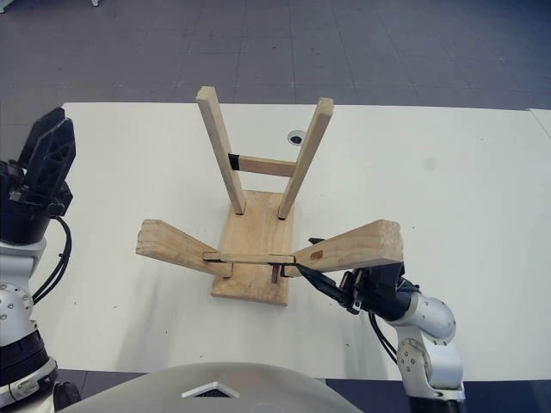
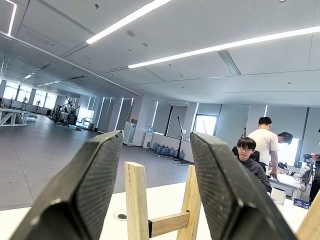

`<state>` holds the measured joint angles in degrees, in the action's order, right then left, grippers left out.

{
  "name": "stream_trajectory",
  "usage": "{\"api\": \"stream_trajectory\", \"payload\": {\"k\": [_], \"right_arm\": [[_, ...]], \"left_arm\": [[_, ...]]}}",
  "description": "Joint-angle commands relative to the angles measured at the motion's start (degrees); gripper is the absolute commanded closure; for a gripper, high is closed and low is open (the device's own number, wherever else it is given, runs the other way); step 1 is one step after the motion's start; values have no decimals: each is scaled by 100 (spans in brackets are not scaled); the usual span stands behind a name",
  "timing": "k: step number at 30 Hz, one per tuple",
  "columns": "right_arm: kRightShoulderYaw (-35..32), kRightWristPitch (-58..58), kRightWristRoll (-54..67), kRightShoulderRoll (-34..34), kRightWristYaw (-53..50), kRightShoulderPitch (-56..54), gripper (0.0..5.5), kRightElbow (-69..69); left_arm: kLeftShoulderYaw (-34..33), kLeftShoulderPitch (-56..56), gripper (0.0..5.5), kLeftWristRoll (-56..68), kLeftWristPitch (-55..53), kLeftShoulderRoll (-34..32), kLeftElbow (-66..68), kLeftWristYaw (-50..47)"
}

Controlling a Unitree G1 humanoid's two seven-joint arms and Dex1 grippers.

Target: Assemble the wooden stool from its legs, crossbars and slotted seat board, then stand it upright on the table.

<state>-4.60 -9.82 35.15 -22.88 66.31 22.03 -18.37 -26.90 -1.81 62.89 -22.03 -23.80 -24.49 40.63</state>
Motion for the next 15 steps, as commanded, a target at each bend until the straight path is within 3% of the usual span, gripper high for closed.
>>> {"api": "stream_trajectory", "payload": {"k": [1,12,15], "right_arm": [[78,-69,-53,15,-72,3,335,-42],[422,-170,-360,129,-253,-140,335,435],[506,-241,-407,149,-290,-135,335,474]], "left_arm": [[54,-52,305,37,8,36,-113,-72],[141,-169,305,68,-5,135,-287,-172],[447,-420,305,-66,-21,362,-458,-348]]}}
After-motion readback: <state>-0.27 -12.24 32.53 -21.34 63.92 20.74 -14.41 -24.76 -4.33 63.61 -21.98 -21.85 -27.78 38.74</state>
